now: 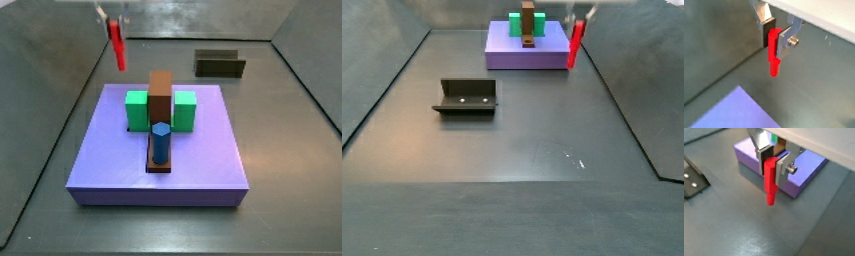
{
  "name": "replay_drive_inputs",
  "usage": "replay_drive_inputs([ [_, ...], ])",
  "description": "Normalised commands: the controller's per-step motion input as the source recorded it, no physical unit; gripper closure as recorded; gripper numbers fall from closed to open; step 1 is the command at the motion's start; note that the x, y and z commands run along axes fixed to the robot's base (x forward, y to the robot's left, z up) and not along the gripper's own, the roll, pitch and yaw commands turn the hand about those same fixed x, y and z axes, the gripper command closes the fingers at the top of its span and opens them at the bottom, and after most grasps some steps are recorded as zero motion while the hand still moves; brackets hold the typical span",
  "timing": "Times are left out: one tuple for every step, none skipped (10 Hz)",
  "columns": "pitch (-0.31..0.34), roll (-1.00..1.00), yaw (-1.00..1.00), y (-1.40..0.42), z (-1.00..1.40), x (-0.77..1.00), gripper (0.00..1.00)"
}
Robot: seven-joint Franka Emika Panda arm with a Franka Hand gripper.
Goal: Pick up the red object. Move up. Move to above the board. Insert the red object.
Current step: Move to above the board.
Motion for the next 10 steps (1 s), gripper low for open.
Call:
replay_drive_inputs([
  [0.000,0.00,0.00,0.00,1.40,0.00,1.00],
  [0.019,0.00,0.00,0.00,1.40,-0.01,1.00],
  [0.035,0.00,0.00,0.01,1.40,-0.07,1.00],
  [0.004,-0.02,0.00,0.00,1.40,-0.05,1.00],
  [0.059,-0.02,0.00,-0.01,1.40,0.06,1.00],
  [0.110,-0.02,-0.01,0.00,0.68,0.05,1.00],
  [0.097,-0.02,-0.01,0.00,0.29,0.03,1.00],
  [0.288,0.07,-0.02,-1.40,0.35,0.97,1.00],
  [0.280,0.09,-0.02,-1.40,0.33,0.96,1.00],
  [0.357,0.13,0.01,-1.40,0.29,1.07,1.00],
])
